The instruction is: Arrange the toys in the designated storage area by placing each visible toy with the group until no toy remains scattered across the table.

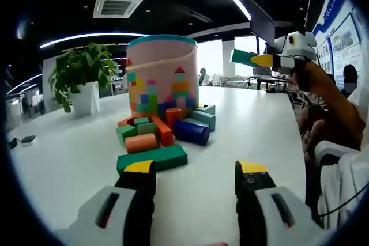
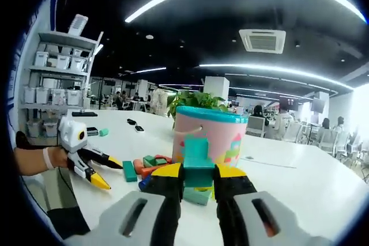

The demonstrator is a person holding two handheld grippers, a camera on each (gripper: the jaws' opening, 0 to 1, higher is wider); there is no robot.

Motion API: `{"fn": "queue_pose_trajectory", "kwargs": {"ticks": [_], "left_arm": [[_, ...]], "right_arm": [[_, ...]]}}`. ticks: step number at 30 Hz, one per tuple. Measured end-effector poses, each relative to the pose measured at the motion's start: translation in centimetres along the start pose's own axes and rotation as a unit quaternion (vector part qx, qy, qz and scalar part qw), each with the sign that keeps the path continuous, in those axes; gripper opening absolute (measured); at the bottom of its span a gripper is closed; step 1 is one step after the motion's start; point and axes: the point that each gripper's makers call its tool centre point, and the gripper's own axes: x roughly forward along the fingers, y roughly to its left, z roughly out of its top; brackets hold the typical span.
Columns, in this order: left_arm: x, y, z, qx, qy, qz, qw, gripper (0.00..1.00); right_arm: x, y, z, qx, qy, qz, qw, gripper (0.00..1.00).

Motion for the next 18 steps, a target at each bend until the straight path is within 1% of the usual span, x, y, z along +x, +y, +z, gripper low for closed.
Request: {"fn": "queue_pose_trajectory", "kwargs": {"ticks": [3,7,10,18], "left_arm": [[0.0,0.0,0.0,0.0,0.0,0.0,1.0,0.56],[0.0,0.0,-0.1,0.0,0.002,0.0,1.0,0.56],[0.0,0.0,-0.1,0.0,0.001,0.0,1.0,0.56],[0.0,0.0,-0.1,0.001,0.003,0.001,1.0,0.56]], "right_arm": [[0.1,-0.1,0.8,-0.005,-0.006,0.001,1.0,0.2],[0.1,-0.8,1.7,0.003,-0.018,-0.004,0.9998,0.2],[0.2,-1.4,2.7,-0.003,-0.025,-0.009,0.9996,0.2],[0.4,-2.1,4.1,-0.012,-0.032,-0.01,0.9994,0.2]]}}
